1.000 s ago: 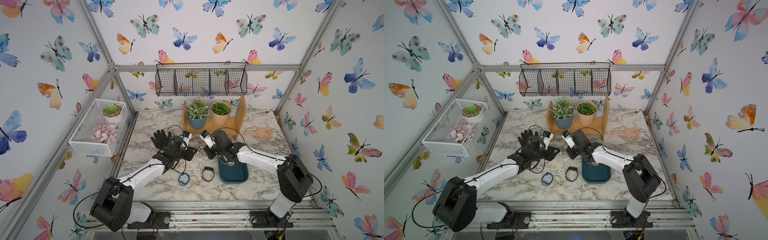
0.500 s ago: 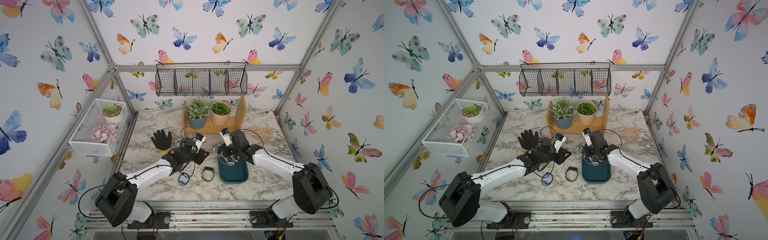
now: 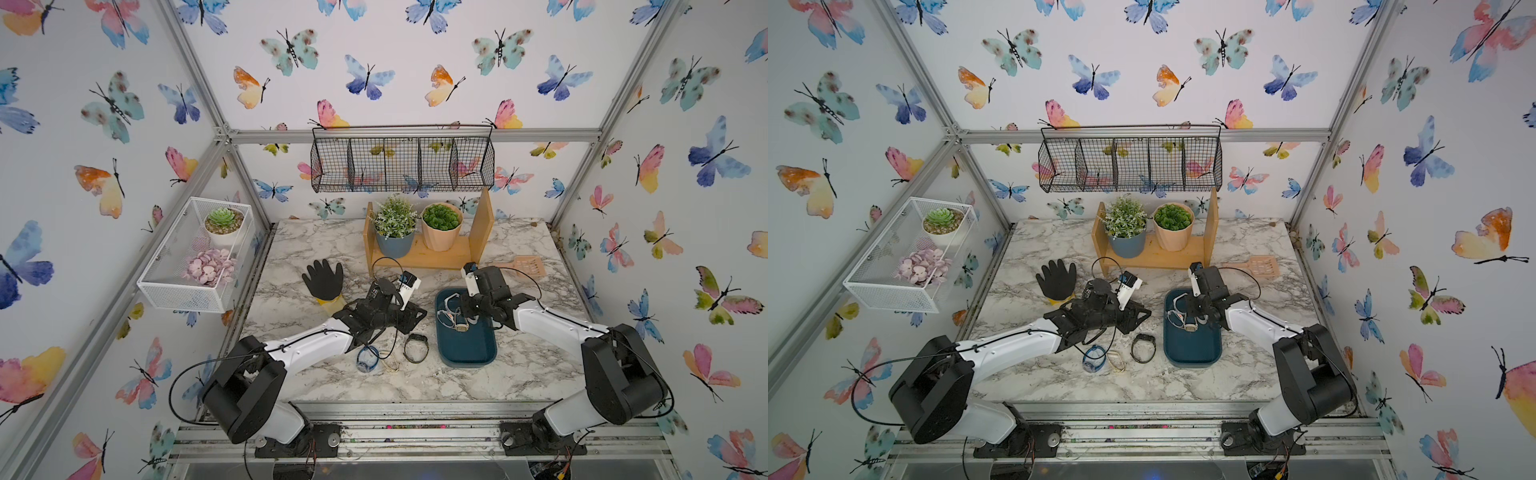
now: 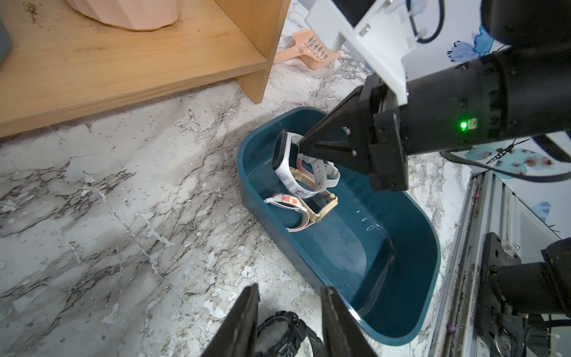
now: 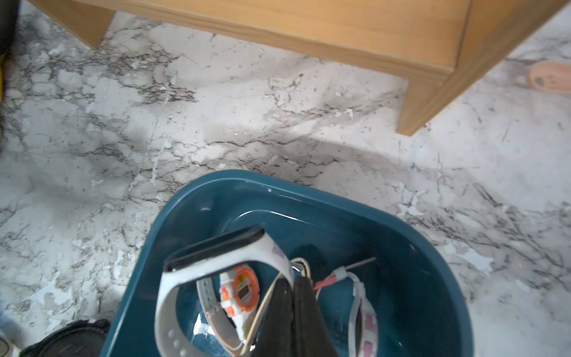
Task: Put the watch into the storage box
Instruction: Place the watch in the storage box.
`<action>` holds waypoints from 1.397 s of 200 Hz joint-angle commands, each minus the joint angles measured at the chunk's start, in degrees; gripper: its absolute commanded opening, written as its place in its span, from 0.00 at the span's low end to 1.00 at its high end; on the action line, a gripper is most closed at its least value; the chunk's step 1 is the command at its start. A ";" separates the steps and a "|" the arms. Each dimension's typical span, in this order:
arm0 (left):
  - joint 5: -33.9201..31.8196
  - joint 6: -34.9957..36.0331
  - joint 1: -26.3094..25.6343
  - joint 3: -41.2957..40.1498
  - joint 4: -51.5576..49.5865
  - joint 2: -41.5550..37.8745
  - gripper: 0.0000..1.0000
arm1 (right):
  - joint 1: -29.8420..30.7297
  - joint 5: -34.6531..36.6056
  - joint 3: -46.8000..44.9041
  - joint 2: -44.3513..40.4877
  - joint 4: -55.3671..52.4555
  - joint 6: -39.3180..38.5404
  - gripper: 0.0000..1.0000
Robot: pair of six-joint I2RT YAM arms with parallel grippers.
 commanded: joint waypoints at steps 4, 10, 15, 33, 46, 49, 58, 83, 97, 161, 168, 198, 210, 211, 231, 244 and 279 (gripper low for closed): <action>2.29 -0.36 -0.52 0.65 1.96 0.81 0.38 | -0.72 0.27 -0.82 1.77 1.71 1.51 0.02; 2.42 -0.32 -0.50 0.61 2.08 0.89 0.38 | -0.90 -0.03 -0.96 1.98 2.05 1.76 0.02; 2.50 -0.32 -0.64 0.61 2.17 0.97 0.38 | -1.00 -0.22 -1.00 2.16 2.28 1.94 0.02; 2.65 -0.18 -0.66 0.70 2.35 1.24 0.38 | -1.02 -0.06 -0.83 2.79 3.05 2.60 0.02; 2.68 -0.09 -0.74 0.87 2.35 1.42 0.38 | -1.02 -0.44 -0.74 3.30 3.60 3.02 0.04; 2.73 -0.14 -0.74 0.87 2.35 1.49 0.38 | -1.06 -0.56 -0.74 3.46 3.67 3.10 0.04; 2.74 -0.01 -0.74 0.87 2.43 1.51 0.38 | -1.10 -0.92 -0.58 3.93 3.85 3.20 0.05; 2.07 0.39 -0.72 0.79 2.31 1.85 0.39 | -1.08 -1.55 0.18 5.57 4.00 3.28 0.06; 1.12 0.74 -0.74 0.79 1.79 1.87 0.39 | -1.10 -1.51 0.55 6.20 4.11 3.19 0.06; -0.98 1.11 -0.70 0.08 1.22 1.42 0.39 | -1.02 -1.81 1.72 7.56 4.03 2.94 0.18; -1.21 1.05 -0.74 0.08 1.12 1.42 0.39 | -1.05 -1.74 1.71 7.57 4.00 2.96 0.21; -1.94 0.88 -0.74 -0.01 1.08 1.30 0.39 | -1.06 -1.73 1.59 6.99 3.71 2.81 0.31; -2.26 0.87 -0.73 -0.09 0.92 1.09 0.39 | -1.02 -1.46 1.54 6.34 3.50 2.68 0.33; -2.29 0.83 -0.74 -0.09 0.89 1.08 0.39 | -1.02 -1.47 1.54 6.25 3.46 2.67 0.34; -3.48 0.55 -0.56 -0.26 0.60 0.48 0.39 | -1.01 -1.64 1.24 4.67 3.37 2.10 0.35; -3.59 0.14 -0.17 -0.60 0.59 0.01 0.39 | -1.01 -1.84 1.25 3.53 3.23 1.75 0.36; -3.98 -1.67 2.16 -1.32 -0.25 -1.36 0.39 | -0.95 -3.66 1.76 0.54 2.40 0.22 0.39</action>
